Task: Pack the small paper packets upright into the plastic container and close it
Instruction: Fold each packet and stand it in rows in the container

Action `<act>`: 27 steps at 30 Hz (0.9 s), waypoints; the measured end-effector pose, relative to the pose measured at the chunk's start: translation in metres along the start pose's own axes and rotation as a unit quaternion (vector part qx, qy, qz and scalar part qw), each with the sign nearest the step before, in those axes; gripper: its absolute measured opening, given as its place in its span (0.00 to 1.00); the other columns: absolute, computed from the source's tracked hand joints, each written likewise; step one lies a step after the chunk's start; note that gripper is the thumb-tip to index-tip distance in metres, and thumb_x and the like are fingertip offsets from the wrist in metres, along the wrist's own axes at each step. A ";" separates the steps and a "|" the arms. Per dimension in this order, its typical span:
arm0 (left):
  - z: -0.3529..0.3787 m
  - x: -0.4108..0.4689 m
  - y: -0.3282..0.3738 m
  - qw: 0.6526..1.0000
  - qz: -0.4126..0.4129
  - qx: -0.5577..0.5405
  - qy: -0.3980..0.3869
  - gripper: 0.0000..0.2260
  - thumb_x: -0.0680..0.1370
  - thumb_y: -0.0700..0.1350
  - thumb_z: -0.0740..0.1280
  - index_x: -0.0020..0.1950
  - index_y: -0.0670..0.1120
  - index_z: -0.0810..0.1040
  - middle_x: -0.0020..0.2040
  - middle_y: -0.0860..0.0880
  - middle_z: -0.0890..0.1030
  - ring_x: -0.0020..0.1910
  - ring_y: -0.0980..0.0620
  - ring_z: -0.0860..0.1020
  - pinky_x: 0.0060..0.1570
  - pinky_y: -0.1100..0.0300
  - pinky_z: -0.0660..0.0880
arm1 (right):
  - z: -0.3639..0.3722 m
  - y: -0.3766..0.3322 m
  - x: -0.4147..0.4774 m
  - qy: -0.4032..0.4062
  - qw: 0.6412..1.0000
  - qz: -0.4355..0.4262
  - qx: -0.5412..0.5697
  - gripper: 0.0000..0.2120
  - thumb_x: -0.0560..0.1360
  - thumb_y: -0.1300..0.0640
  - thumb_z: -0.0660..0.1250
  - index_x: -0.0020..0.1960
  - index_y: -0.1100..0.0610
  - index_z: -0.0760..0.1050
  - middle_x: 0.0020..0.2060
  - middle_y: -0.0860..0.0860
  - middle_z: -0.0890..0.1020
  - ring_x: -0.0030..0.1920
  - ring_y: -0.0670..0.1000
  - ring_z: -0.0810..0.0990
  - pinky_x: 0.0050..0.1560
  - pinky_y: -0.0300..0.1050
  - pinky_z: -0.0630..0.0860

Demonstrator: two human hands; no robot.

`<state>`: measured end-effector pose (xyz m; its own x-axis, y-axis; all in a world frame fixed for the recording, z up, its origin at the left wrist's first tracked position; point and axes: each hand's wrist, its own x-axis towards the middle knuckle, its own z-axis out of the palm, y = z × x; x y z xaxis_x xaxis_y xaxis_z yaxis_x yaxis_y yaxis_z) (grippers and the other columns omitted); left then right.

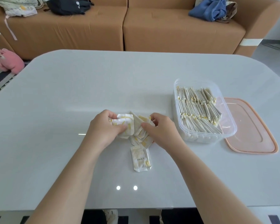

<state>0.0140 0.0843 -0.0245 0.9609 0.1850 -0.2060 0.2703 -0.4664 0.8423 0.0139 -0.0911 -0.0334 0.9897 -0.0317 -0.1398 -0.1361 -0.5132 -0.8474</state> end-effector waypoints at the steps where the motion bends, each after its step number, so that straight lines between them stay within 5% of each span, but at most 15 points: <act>1: -0.002 0.000 0.002 0.999 -0.014 -0.053 -0.003 0.09 0.71 0.43 0.76 0.45 0.49 0.76 0.43 0.48 0.80 0.38 0.50 0.78 0.37 0.57 0.78 | 0.000 -0.001 0.000 0.006 1.000 -0.004 0.018 0.08 0.72 0.54 0.67 0.42 0.59 0.75 0.35 0.56 0.80 0.40 0.61 0.80 0.39 0.55 0.81; 4: -0.003 -0.004 0.011 0.969 -0.058 -0.240 -0.025 0.06 0.73 0.41 0.73 0.47 0.44 0.79 0.42 0.48 0.80 0.39 0.53 0.78 0.36 0.61 0.79 | -0.002 -0.009 -0.004 0.018 0.992 -0.005 0.124 0.04 0.75 0.57 0.66 0.45 0.58 0.77 0.40 0.58 0.82 0.37 0.59 0.82 0.33 0.45 0.80; 11: 0.004 -0.005 0.022 0.918 -0.081 -0.389 -0.006 0.04 0.74 0.41 0.72 0.42 0.48 0.78 0.41 0.50 0.82 0.42 0.54 0.80 0.49 0.57 0.75 | 0.002 -0.021 -0.011 -0.014 0.972 -0.025 0.232 0.02 0.77 0.59 0.67 0.49 0.57 0.77 0.43 0.60 0.83 0.40 0.56 0.85 0.39 0.52 0.83; 15: 0.001 0.000 0.021 0.929 -0.031 -0.363 0.059 0.06 0.74 0.37 0.72 0.47 0.46 0.78 0.42 0.49 0.82 0.42 0.52 0.80 0.47 0.57 0.76 | 0.001 -0.024 -0.011 -0.052 0.973 -0.032 0.220 0.03 0.77 0.61 0.67 0.50 0.58 0.78 0.39 0.53 0.81 0.35 0.48 0.82 0.33 0.41 0.79; 20: -0.012 0.004 0.018 0.963 0.062 -0.254 0.069 0.15 0.74 0.36 0.71 0.60 0.45 0.77 0.49 0.48 0.83 0.45 0.53 0.82 0.47 0.61 0.79 | -0.009 -0.023 -0.010 -0.091 0.974 -0.041 0.205 0.05 0.79 0.63 0.64 0.48 0.56 0.77 0.41 0.54 0.81 0.36 0.48 0.82 0.37 0.44 0.82; 27: -0.008 -0.007 0.019 0.986 0.135 -0.102 -0.012 0.09 0.75 0.39 0.70 0.53 0.50 0.81 0.42 0.51 0.84 0.41 0.56 0.81 0.41 0.69 0.75 | -0.013 -0.020 -0.013 -0.119 0.978 -0.045 0.167 0.10 0.79 0.66 0.61 0.49 0.53 0.78 0.44 0.55 0.82 0.39 0.50 0.82 0.40 0.42 0.81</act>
<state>0.0117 0.0811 -0.0025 0.9980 0.0566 0.0298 -0.0106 -0.3122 0.9499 0.0043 -0.0915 -0.0084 0.9650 0.2222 -0.1392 -0.0959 -0.1949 -0.9761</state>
